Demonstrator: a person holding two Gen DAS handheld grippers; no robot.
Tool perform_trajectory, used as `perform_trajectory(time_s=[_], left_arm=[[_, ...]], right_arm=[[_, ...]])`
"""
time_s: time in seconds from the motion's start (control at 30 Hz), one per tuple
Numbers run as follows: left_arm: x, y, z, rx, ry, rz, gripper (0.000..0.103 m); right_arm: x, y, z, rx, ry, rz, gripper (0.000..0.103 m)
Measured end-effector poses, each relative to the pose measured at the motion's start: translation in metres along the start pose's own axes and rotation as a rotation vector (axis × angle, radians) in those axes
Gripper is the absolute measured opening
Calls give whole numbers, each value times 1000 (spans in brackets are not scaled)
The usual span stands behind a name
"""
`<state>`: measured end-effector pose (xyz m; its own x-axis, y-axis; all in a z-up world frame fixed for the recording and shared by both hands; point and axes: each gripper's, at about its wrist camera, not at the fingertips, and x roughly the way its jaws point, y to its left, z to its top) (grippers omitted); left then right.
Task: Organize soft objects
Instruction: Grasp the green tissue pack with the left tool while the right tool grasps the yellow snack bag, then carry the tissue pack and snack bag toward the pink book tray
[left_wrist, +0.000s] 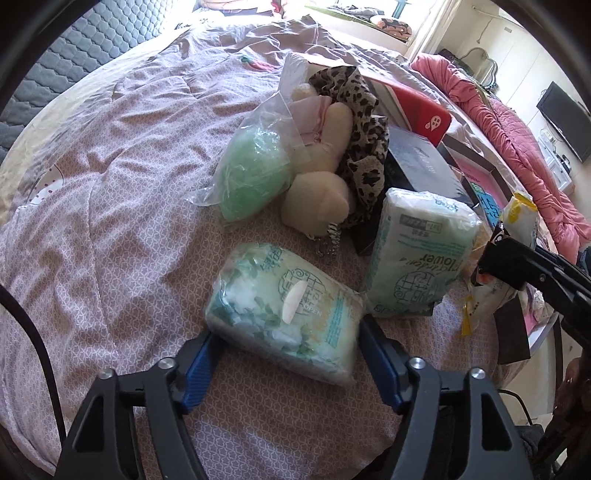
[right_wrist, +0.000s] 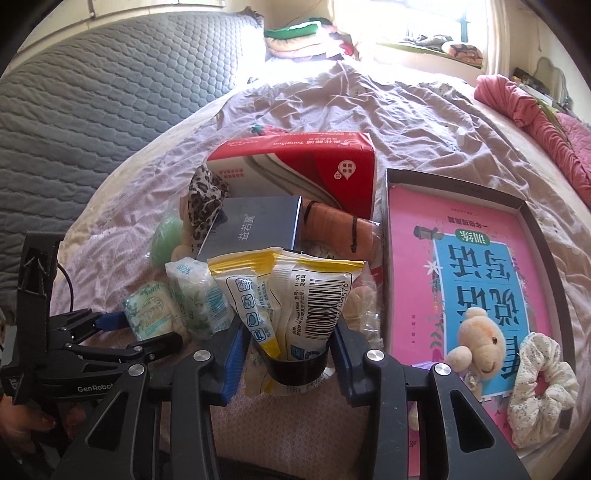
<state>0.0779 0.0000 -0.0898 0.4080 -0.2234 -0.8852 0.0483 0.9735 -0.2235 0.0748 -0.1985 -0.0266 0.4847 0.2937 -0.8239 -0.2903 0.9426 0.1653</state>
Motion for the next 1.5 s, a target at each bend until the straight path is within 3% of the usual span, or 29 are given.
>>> perform_trajectory(time_s=[0.2, 0.73, 1.5], left_arm=[[-6, 3, -2, -9, -16, -26, 51], [-64, -4, 1, -11, -146, -57, 50], [-115, -67, 23, 74, -227, -79, 50]], right_arm=[[-10, -3, 2, 14, -17, -5, 42], [-35, -13, 5, 51, -88, 9, 42], [-96, -67, 3, 164, -234, -28, 42]])
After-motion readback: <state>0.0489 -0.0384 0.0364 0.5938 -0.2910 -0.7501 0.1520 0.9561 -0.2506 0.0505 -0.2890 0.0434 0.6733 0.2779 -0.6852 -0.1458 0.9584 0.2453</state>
